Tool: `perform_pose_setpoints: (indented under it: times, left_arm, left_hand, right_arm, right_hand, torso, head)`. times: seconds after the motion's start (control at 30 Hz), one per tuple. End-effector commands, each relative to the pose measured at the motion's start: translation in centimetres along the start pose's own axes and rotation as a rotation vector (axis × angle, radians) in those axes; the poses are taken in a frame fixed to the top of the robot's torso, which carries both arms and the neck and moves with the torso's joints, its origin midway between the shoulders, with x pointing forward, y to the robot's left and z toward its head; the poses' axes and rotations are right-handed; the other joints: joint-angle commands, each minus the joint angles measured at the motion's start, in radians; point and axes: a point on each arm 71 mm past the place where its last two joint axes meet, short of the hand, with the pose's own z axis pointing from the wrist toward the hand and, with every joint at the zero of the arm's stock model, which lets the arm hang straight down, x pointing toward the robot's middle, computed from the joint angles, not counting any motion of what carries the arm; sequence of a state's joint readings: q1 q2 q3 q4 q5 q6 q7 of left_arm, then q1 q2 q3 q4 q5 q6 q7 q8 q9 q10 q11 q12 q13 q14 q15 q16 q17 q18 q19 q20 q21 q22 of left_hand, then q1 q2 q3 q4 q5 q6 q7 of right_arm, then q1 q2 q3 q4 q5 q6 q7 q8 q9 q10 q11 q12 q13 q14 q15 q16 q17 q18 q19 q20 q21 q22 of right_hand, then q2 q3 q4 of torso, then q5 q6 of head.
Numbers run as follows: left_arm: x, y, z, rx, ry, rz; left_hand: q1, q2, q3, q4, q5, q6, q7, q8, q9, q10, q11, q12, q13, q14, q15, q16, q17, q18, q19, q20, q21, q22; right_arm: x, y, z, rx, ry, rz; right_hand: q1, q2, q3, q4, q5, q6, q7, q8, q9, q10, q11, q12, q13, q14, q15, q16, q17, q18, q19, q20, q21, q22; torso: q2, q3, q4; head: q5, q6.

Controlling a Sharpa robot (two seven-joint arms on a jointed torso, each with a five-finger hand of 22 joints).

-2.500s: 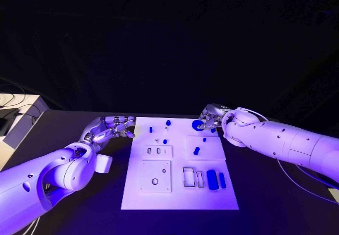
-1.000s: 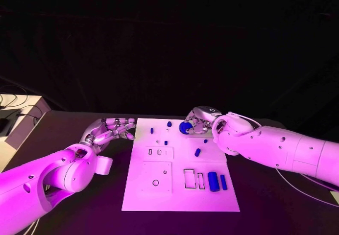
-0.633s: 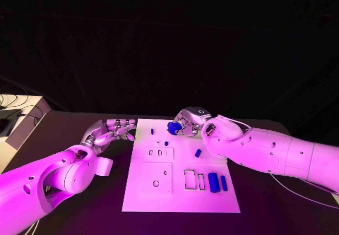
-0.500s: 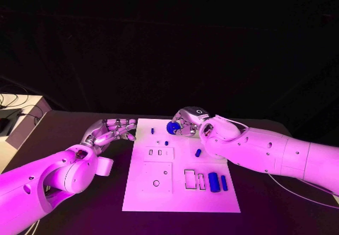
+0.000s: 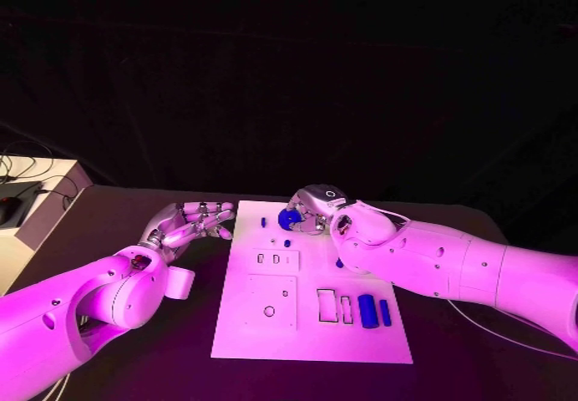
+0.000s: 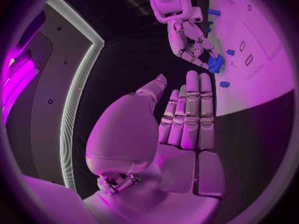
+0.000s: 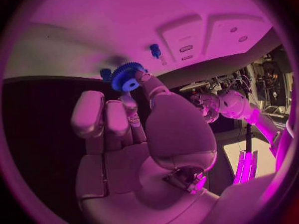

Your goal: Assemble the parts on the task board

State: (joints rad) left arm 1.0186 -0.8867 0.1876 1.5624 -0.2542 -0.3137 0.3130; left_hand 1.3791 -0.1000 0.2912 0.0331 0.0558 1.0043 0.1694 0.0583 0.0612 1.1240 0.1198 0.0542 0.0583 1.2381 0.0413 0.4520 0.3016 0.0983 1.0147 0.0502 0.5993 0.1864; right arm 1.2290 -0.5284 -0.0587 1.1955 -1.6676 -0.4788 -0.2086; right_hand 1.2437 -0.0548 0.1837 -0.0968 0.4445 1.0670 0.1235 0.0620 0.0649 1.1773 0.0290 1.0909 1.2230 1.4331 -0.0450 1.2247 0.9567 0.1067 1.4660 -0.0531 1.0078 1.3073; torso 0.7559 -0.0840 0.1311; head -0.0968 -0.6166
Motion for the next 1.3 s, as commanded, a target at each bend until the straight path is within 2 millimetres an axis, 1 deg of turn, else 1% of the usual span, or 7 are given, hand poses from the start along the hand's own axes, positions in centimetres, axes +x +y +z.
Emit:
perform_pose_setpoints:
  times: [0.03,0.1,0.4,0.83,0.93,1.1,1.3]
  left_arm:
    - [0.2,-0.1,0.0,0.008,0.016,-0.003]
    - [0.2,-0.1,0.0,0.008,0.015,-0.002]
    - [0.3,-0.1,0.0,0.008,0.017,-0.003]
    - [0.3,-0.1,0.0,0.007,0.017,-0.003]
    - [0.3,-0.1,0.0,0.007,0.016,-0.003]
    - [0.2,-0.1,0.0,0.007,0.015,-0.003]
    - [0.3,-0.1,0.0,0.007,0.015,-0.003]
  left_hand:
    - [-0.003,-0.003,-0.003,0.001,-0.002,-0.005,0.001,0.003,0.000,-0.005,0.001,0.004,0.001,-0.005,0.000,0.007,0.000,0.009,-0.007,0.003,0.006,-0.001]
    - [-0.003,-0.003,-0.003,0.001,-0.002,-0.005,0.001,0.003,0.000,-0.005,0.001,0.004,0.001,-0.005,0.000,0.007,0.000,0.009,-0.007,0.003,0.006,-0.001]
    - [-0.003,-0.003,-0.003,0.001,-0.002,-0.005,0.001,0.003,0.000,-0.005,0.001,0.004,0.001,-0.005,0.000,0.007,0.000,0.009,-0.007,0.003,0.006,-0.001]
    - [-0.003,-0.003,-0.003,0.001,-0.002,-0.005,0.001,0.003,0.000,-0.005,0.001,0.004,0.001,-0.005,0.000,0.007,0.000,0.009,-0.007,0.003,0.006,-0.001]
    - [-0.003,-0.003,-0.003,0.001,-0.002,-0.005,0.001,0.003,0.000,-0.005,0.001,0.004,0.001,-0.005,0.000,0.007,0.000,0.009,-0.007,0.003,0.006,-0.001]
    - [-0.003,-0.003,-0.003,0.001,-0.002,-0.005,0.001,0.003,0.000,-0.005,0.001,0.004,0.001,-0.005,0.000,0.007,0.000,0.009,-0.007,0.003,0.006,-0.001]
    - [-0.003,-0.003,-0.003,0.001,-0.002,-0.005,0.001,0.003,0.000,-0.005,0.001,0.004,0.001,-0.005,0.000,0.007,0.000,0.009,-0.007,0.003,0.006,-0.001]
  right_arm:
    - [0.0,-0.1,0.1,-0.001,-0.017,-0.025]
    - [0.0,-0.1,0.2,-0.002,-0.021,-0.029]
    - [0.1,-0.2,0.3,-0.003,-0.024,-0.043]
    - [0.6,-0.3,0.6,0.001,0.004,-0.050]
    - [0.7,-0.3,0.6,-0.001,0.009,-0.048]
    - [0.9,0.0,0.6,-0.007,0.014,-0.042]
    - [1.0,0.2,0.7,-0.010,0.018,-0.039]
  right_hand:
    - [0.005,-0.002,0.001,0.002,-0.006,0.007,0.013,0.003,0.002,0.000,-0.001,-0.011,-0.003,0.005,-0.002,0.000,0.001,0.003,0.059,-0.006,0.002,0.133]
    - [0.005,-0.002,0.001,0.002,-0.006,0.007,0.013,0.003,0.002,0.000,-0.001,-0.011,-0.003,0.005,-0.002,0.000,0.001,0.003,0.059,-0.006,0.002,0.133]
    - [0.005,-0.002,0.001,0.002,-0.006,0.007,0.013,0.003,0.002,0.000,-0.001,-0.011,-0.003,0.005,-0.002,0.000,0.001,0.003,0.059,-0.006,0.002,0.133]
    - [0.001,-0.006,-0.005,0.009,-0.013,0.003,0.012,0.003,0.002,-0.006,-0.001,-0.023,-0.010,0.005,-0.002,-0.004,0.002,0.003,0.058,-0.006,0.001,0.133]
    - [0.001,-0.007,-0.006,0.011,-0.016,0.002,0.013,0.003,0.002,-0.007,-0.001,-0.024,-0.011,0.005,-0.001,-0.005,0.003,0.003,0.058,-0.006,0.001,0.133]
    - [0.001,-0.010,-0.012,0.019,-0.020,0.001,0.012,0.003,0.002,-0.007,-0.001,-0.026,-0.012,0.006,-0.002,-0.006,0.004,0.003,0.058,-0.005,0.000,0.133]
    - [0.005,-0.013,-0.018,0.028,-0.024,0.000,0.013,0.003,0.002,-0.008,0.000,-0.027,-0.013,0.006,-0.001,-0.008,0.005,0.003,0.058,-0.005,-0.003,0.132]
  torso:
    - [0.001,-0.0018,0.0019]
    - [0.001,-0.0008,-0.0010]
    - [0.000,-0.0007,0.0014]
    - [0.002,-0.0002,-0.0010]
    - [0.001,0.0001,-0.0008]
    - [0.001,0.0009,-0.0014]
    - [0.001,-0.0003,-0.0010]
  head:
    - [-0.001,-0.001]
    - [0.000,-0.002]
    - [0.002,-0.003]
    - [0.006,-0.007]
    - [0.008,-0.013]
    - [0.009,-0.012]
    - [0.010,-0.013]
